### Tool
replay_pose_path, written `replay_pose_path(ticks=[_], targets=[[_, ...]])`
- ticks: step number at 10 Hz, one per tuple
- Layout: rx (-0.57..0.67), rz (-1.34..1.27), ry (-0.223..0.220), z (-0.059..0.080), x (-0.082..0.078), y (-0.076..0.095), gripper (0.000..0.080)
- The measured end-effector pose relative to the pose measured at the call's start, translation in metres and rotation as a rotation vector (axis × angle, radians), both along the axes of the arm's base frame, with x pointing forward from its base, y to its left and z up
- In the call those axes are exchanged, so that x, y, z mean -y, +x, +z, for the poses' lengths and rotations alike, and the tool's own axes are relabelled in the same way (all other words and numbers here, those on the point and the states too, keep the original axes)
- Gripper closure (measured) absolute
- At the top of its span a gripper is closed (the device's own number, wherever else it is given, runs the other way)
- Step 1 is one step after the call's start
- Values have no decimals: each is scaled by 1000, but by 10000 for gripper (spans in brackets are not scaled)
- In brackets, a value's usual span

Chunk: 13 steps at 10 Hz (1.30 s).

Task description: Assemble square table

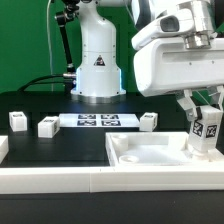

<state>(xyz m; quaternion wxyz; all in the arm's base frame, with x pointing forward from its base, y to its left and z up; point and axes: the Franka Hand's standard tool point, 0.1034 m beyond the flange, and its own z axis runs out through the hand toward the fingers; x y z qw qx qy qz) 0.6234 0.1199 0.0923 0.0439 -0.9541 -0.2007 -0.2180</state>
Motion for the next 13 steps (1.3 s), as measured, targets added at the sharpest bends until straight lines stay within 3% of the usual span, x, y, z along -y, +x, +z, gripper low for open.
replay_pose_path(ticks=[8,9,10,11,12,13], targets=[[80,-18,5,-5,2,0,508],[79,-18,4,-5,3,0,424],[79,-18,4,-5,3,0,274],[79,-18,4,-5,3,0,274],[79,-18,4,-5,3,0,177],[79,-18,4,-5,3,0,155]])
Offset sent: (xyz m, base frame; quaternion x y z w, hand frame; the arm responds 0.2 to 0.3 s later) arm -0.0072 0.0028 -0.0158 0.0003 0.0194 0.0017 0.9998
